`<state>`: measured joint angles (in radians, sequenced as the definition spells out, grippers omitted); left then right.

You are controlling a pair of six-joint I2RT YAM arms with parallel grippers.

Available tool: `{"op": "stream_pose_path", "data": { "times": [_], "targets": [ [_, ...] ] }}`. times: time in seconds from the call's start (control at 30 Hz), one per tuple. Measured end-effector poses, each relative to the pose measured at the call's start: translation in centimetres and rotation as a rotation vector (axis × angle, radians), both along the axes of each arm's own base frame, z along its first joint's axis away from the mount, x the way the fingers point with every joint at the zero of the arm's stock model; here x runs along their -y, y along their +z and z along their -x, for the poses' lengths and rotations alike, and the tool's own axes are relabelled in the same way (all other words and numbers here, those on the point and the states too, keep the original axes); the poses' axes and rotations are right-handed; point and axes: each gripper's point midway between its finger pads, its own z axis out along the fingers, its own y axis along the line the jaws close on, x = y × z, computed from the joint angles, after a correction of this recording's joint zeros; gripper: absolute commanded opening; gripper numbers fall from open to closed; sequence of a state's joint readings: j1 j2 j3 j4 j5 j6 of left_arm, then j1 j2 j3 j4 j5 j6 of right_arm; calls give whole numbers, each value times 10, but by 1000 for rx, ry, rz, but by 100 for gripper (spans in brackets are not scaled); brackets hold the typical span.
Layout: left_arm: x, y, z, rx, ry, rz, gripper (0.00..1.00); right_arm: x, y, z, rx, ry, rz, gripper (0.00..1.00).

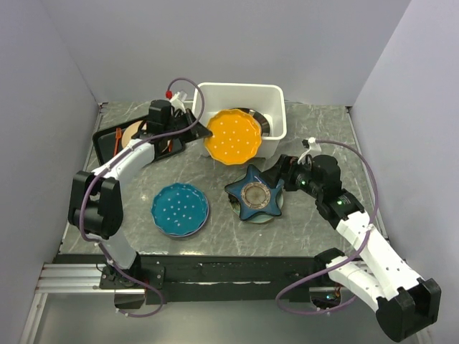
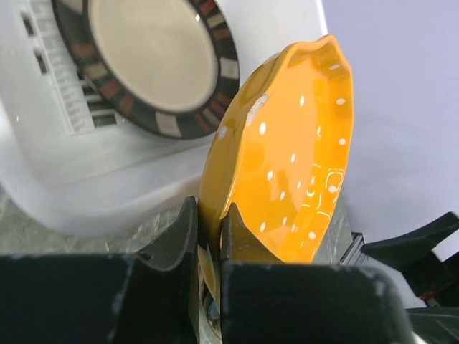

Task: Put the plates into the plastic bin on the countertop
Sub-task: Place the plate in the plastic bin.

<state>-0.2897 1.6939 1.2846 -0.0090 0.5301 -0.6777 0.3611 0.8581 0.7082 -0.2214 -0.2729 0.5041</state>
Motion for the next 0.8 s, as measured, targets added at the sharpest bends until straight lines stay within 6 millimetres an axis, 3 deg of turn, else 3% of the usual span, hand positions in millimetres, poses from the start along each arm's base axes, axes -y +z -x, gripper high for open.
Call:
{"op": "stream_pose_path", "data": {
  "times": [0.3,0.53,0.8],
  "targets": [
    [6,30,-19,61,-3,16,1,1,-9,3,-23,3,8,100],
    [10,37,-39,74,4,10,1,-3,-20,2,-56,29,25,100],
    [10,35,-49,61,22,-3,1,-11,-39,2,-117,84,39,100]
  ]
}}
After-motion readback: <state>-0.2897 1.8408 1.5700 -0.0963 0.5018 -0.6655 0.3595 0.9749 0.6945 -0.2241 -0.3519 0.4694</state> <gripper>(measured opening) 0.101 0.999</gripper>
